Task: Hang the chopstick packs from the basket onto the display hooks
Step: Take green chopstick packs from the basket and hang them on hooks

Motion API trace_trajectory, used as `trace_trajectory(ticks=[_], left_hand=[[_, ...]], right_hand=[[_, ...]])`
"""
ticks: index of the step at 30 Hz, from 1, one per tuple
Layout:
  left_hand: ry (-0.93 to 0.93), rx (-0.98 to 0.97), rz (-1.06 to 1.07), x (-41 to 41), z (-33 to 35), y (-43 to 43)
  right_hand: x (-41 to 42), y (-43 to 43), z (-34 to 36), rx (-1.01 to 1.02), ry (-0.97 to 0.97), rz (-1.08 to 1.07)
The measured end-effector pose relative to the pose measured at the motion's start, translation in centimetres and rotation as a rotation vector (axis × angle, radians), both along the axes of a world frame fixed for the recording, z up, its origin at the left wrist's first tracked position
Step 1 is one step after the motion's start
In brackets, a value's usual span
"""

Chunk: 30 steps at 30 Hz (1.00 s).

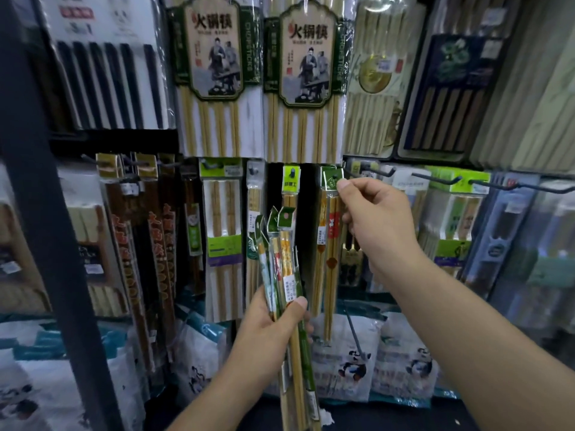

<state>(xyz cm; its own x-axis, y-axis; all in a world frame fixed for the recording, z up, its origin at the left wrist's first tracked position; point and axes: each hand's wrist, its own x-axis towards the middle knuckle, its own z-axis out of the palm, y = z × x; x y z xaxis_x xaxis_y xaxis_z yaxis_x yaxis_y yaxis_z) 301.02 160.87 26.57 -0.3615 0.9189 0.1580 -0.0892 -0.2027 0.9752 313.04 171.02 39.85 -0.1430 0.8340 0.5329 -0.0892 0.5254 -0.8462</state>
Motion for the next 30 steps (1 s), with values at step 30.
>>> trace_trajectory(ticks=[30], left_hand=[[-0.022, 0.026, 0.034, -0.7, 0.1, 0.1]], right_hand=[[-1.3, 1.9, -2.8, -0.076, -0.005, -0.155]])
